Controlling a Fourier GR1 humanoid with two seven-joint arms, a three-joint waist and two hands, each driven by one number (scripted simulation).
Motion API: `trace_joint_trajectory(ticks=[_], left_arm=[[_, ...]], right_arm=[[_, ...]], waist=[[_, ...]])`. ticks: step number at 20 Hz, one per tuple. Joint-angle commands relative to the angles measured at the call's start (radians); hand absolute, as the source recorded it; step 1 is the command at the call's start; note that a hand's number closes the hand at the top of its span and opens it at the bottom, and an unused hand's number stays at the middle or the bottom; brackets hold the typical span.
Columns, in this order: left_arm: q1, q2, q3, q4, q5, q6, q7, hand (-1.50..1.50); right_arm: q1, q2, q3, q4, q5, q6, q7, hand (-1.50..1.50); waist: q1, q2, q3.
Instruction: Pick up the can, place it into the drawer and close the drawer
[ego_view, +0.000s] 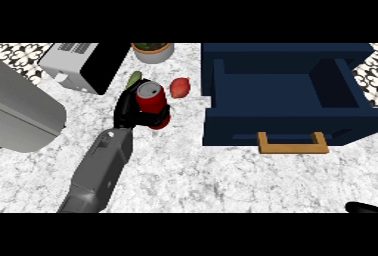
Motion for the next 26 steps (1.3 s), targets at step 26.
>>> trace_joint_trajectory(ticks=[26], left_arm=[[-0.644, -0.017, -0.311, -0.209, 0.161, 0.384, 0.726, 1.50]], right_arm=[[-0.061, 0.028, 0.055, 0.026, 0.070, -0.030, -0.006, -1.50]], waist=[[-0.023, 0.009, 0.000]])
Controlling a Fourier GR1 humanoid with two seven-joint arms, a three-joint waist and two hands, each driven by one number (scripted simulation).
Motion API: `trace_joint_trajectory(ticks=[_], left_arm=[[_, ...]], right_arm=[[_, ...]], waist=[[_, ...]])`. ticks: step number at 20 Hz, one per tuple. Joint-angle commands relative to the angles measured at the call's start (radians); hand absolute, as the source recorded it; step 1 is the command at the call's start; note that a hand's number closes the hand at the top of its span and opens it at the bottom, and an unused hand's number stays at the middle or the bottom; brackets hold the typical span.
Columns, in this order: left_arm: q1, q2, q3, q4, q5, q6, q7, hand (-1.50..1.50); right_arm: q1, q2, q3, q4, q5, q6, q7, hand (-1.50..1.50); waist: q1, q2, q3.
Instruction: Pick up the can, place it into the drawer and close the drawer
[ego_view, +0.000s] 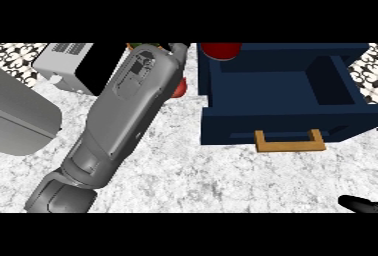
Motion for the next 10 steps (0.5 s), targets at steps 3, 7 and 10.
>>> trace_joint_trajectory(ticks=[3, 7, 10], left_arm=[[-0.163, -0.006, -0.041, 0.138, 0.060, 0.063, 0.028, 1.50], [-0.238, -0.006, -0.093, 0.235, 0.111, 0.095, 0.014, 1.50], [-0.269, -0.006, -0.112, 0.292, 0.147, 0.078, -0.001, 1.50]], right_arm=[[-0.061, -0.041, -0.041, 0.075, -0.026, 0.006, -0.010, -1.50], [-0.021, -0.040, -0.028, -0.007, -0.048, 0.024, 0.025, -1.50], [-0.029, -0.013, -0.019, 0.036, -0.025, 0.005, -0.015, -1.50]], waist=[[-0.013, 0.004, 0.001], [-0.035, 0.006, 0.001], [-0.031, 0.008, 0.001]])
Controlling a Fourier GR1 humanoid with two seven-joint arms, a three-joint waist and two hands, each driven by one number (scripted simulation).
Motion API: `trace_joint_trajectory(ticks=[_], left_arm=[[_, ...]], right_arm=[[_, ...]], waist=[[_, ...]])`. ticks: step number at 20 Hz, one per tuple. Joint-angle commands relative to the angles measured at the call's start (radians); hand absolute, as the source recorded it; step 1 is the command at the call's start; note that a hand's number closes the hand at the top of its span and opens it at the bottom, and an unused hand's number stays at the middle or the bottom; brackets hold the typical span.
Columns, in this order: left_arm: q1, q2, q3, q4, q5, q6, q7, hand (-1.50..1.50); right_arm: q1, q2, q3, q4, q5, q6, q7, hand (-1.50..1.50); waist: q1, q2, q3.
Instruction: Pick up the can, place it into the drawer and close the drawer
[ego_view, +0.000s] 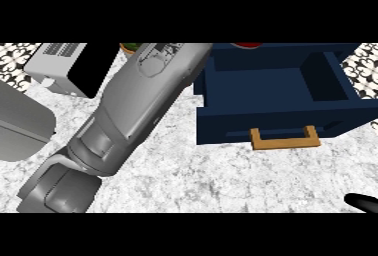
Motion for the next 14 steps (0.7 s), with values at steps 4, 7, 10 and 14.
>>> trace_joint_trajectory(ticks=[4, 7, 10, 14], left_arm=[[-0.119, 0.000, -0.012, 0.189, 0.035, 0.003, -0.043, 1.50], [-0.150, 0.000, -0.082, 0.173, 0.093, 0.068, -0.029, 1.50], [-0.149, 0.000, -0.092, 0.229, 0.099, 0.116, -0.058, 1.50], [-0.141, 0.000, -0.135, 0.239, 0.148, 0.174, -0.077, -1.50]], right_arm=[[0.003, 0.002, -0.001, -0.027, -0.007, -0.006, 0.014, -1.50], [0.000, -0.018, -0.004, -0.014, -0.029, 0.023, 0.010, -1.50], [-0.077, -0.046, -0.007, 0.008, -0.031, 0.002, 0.049, -1.50], [-0.094, -0.037, 0.024, 0.006, 0.003, -0.016, 0.075, -1.50]], waist=[[-0.015, 0.007, 0.001], [-0.031, 0.005, 0.001], [-0.031, 0.010, 0.001], [-0.055, 0.018, 0.002]])
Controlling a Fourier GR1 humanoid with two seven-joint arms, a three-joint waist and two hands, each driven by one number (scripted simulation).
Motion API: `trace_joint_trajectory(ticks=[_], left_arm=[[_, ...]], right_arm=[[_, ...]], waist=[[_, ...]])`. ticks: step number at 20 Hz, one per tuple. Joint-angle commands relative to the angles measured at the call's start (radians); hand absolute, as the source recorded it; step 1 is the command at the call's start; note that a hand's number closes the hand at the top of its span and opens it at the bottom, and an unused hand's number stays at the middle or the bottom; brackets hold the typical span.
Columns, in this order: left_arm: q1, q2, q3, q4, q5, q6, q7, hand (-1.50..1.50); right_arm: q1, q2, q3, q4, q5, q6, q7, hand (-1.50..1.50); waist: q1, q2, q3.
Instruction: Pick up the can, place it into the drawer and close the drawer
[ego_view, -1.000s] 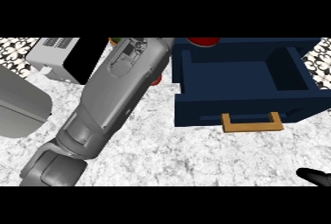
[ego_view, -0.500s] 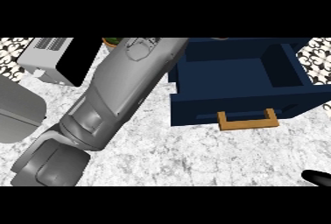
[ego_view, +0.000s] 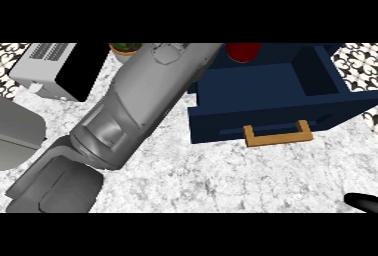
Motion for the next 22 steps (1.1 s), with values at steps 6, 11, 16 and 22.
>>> trace_joint_trajectory(ticks=[6, 11, 16, 22], left_arm=[[-0.023, 0.000, -0.052, 0.040, 0.063, 0.115, -0.056, -1.50], [-0.033, 0.000, -0.038, 0.055, 0.105, 0.106, -0.077, -1.50], [-0.028, 0.000, -0.027, 0.048, 0.158, 0.093, -0.087, -1.50], [-0.030, 0.000, -0.005, 0.054, 0.199, 0.088, -0.127, -1.50]], right_arm=[[-0.044, -0.023, 0.045, 0.031, 0.084, 0.007, -0.040, -1.50], [-0.121, -0.102, 0.047, 0.075, 0.131, 0.040, -0.060, -1.50], [-0.149, -0.142, 0.125, 0.111, 0.292, 0.056, -0.139, -1.50], [-0.191, -0.191, 0.196, 0.224, 0.498, 0.031, -0.224, -1.50]], waist=[[-0.017, 0.007, 0.001], [-0.002, 0.011, 0.000], [0.010, 0.014, 0.000], [0.030, 0.009, 0.000]])
